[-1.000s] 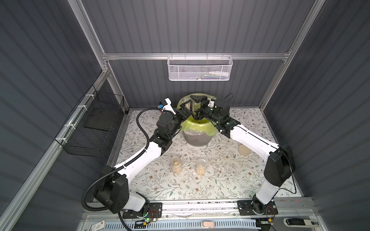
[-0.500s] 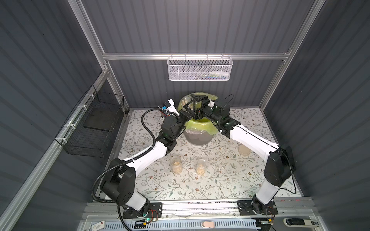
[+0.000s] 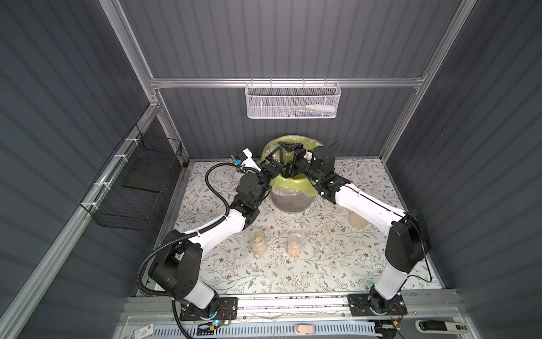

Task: Empty expired oatmeal from jars
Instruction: Move the trash bin to the center of the board.

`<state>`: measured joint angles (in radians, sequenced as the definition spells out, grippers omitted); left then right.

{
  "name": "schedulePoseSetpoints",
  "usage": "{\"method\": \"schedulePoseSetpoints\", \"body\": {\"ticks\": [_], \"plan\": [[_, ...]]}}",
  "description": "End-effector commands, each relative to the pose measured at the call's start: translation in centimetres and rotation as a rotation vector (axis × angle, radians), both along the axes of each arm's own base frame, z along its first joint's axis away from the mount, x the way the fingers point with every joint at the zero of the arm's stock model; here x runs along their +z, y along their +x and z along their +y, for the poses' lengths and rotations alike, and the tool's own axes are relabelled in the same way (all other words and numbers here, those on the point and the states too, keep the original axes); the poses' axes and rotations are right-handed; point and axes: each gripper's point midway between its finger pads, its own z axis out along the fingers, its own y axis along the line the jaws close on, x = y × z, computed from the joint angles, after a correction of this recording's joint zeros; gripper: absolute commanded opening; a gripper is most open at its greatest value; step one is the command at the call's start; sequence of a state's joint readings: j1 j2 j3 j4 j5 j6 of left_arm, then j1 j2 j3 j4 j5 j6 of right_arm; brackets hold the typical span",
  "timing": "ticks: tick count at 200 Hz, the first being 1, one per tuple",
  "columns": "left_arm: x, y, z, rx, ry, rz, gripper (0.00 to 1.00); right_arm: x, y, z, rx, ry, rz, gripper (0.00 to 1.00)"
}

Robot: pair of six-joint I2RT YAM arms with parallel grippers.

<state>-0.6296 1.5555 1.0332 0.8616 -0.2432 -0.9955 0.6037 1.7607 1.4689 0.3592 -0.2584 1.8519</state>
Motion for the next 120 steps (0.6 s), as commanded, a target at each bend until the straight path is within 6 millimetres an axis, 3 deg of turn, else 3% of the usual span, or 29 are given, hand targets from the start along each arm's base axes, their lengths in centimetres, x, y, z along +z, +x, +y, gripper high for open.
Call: {"method": "schedulePoseSetpoints", "body": {"ticks": [1, 58, 120], "plan": [[0.8, 0.4, -0.5, 0.008, -0.007, -0.02, 1.0, 1.7, 0.0, 0.0, 0.003, 0.049, -0.054, 0.48], [1.1, 1.0, -0.5, 0.028, -0.035, -0.027, 1.0, 2.1, 0.0, -0.1, 0.003, 0.064, -0.06, 0.48], [0.7, 1.3, 1.0, 0.105, -0.077, 0.016, 1.0, 2.0, 0.3, -0.5, -0.008, 0.07, -0.053, 0.48]]}}
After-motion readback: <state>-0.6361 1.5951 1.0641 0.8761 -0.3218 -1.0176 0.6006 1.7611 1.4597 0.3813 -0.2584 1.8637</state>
